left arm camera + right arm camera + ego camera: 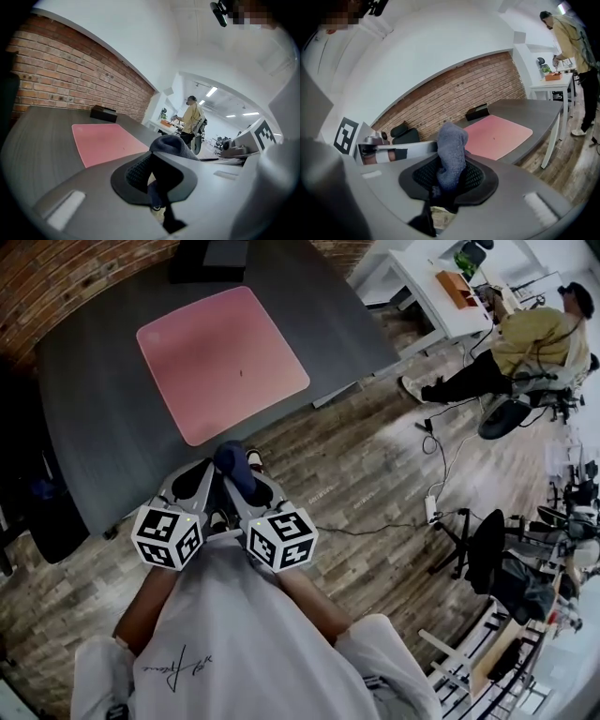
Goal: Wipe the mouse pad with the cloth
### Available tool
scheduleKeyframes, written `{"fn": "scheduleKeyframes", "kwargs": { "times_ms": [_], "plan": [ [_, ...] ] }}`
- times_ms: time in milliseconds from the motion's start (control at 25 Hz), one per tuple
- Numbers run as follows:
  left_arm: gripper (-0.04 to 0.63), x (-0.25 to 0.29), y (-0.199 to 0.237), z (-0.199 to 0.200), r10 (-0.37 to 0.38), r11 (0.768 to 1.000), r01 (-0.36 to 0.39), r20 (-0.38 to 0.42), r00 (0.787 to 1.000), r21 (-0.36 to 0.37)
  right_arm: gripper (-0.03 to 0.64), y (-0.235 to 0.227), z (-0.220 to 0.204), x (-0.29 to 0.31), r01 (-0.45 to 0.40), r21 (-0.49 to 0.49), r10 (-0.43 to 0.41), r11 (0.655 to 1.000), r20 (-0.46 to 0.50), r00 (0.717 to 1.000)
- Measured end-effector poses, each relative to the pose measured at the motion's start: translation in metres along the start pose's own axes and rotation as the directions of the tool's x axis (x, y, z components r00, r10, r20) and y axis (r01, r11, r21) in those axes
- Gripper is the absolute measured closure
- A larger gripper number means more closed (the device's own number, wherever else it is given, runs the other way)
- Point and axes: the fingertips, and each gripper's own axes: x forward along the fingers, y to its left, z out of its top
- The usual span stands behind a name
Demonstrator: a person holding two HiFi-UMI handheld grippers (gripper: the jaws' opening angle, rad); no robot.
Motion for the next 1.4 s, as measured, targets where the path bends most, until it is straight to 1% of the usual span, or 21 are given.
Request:
{"fn": "scheduleKeyframes", "kwargs": {
  "times_ms": [120, 560, 720, 1080, 1200, 1320, 1400],
  "plan": [
    [0.58, 0.023, 0.004, 0.01, 0.007, 1.0, -0.007, -0.007, 1.0, 0.009, 0.52, -0.021, 0.014, 0.01, -0.002, 0.01, 0.002, 1.0, 0.001, 1.0],
    [0.58, 0.113, 0.01, 0.043, 0.026, 1.0, -0.026, -0.017, 1.0, -0.011, 0.52, -0.098, 0.076, 0.047, -0.024, 0.007, 0.024, 1.0, -0.015, 1.0],
    [0.58, 0.143, 0.01, 0.056, 0.042, 0.999, -0.042, -0.021, 0.999, -0.017, 0.519, -0.125, 0.099, 0.058, -0.048, 0.005, 0.048, 0.999, -0.026, 0.998],
    [0.58, 0.184, 0.032, 0.082, 0.13, 0.991, -0.13, 0.004, 0.992, -0.031, 0.518, -0.166, 0.139, 0.092, -0.106, -0.03, 0.104, 0.994, -0.055, 0.993],
    [0.58, 0.197, 0.039, 0.087, 0.159, 0.987, -0.158, 0.012, 0.987, -0.042, 0.518, -0.187, 0.147, 0.101, -0.106, -0.033, 0.103, 0.994, -0.065, 0.992],
    [0.58, 0.211, 0.044, 0.086, 0.187, 0.981, -0.187, -0.003, 0.982, -0.044, 0.518, -0.208, 0.149, 0.104, -0.099, -0.021, 0.097, 0.995, -0.079, 0.992],
    [0.58, 0.223, 0.046, 0.089, 0.193, 0.98, -0.193, -0.008, 0.981, -0.045, 0.518, -0.219, 0.154, 0.105, -0.1, -0.016, 0.098, 0.995, -0.086, 0.991]
  ]
}}
